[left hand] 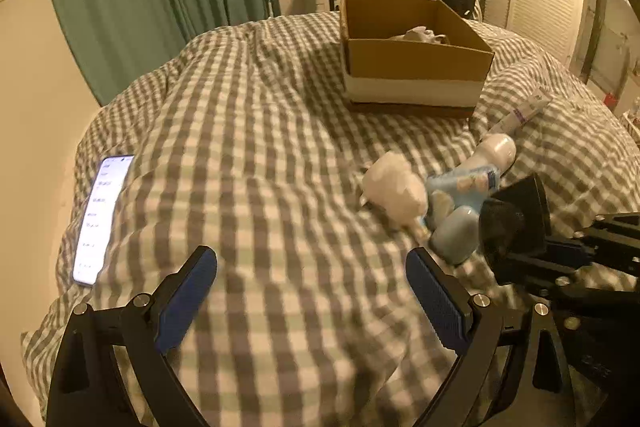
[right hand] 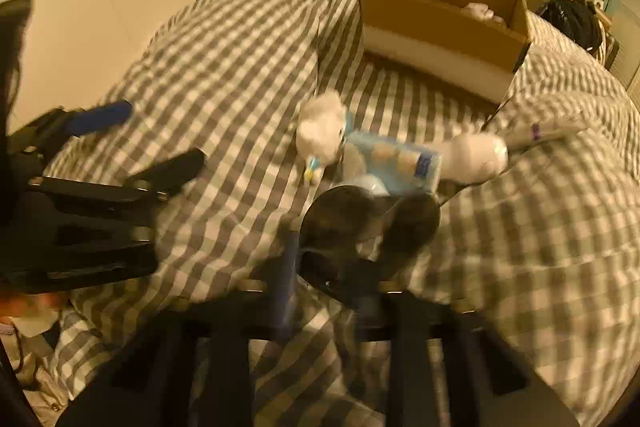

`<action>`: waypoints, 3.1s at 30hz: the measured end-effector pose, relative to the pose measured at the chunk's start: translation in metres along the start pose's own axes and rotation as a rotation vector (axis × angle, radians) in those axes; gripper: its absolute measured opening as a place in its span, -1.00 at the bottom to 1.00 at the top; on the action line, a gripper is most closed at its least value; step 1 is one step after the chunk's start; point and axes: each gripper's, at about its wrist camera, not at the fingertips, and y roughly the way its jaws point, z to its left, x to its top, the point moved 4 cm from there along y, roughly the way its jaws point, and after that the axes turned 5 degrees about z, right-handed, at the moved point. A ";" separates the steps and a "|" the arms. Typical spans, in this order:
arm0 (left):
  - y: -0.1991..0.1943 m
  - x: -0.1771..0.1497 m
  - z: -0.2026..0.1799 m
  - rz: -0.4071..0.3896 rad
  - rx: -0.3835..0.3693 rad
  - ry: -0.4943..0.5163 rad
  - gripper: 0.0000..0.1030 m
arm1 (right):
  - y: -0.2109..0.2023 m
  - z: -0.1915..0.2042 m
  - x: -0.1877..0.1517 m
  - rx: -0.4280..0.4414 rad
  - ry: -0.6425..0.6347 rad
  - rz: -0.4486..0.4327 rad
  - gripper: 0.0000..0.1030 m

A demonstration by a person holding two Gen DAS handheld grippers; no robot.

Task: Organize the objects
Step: 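Grasp the white figurine with the left tool while the right tool grasps the black cup, then lower figurine and black cup into the box and open both tools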

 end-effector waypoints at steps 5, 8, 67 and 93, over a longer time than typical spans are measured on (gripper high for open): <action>0.018 0.017 -0.013 0.021 -0.042 -0.002 0.90 | -0.021 -0.012 0.011 -0.045 -0.006 -0.064 -0.76; 0.031 0.023 -0.026 0.041 -0.068 0.014 0.90 | -0.025 -0.022 0.017 -0.069 -0.002 -0.084 -0.77; -0.081 0.064 -0.010 -0.178 -0.202 -0.023 0.18 | -0.125 -0.015 0.062 -0.182 -0.063 -0.275 0.01; 0.013 0.274 -0.047 -0.267 -0.166 0.030 0.18 | -0.123 -0.120 0.261 -0.247 -0.060 -0.420 0.00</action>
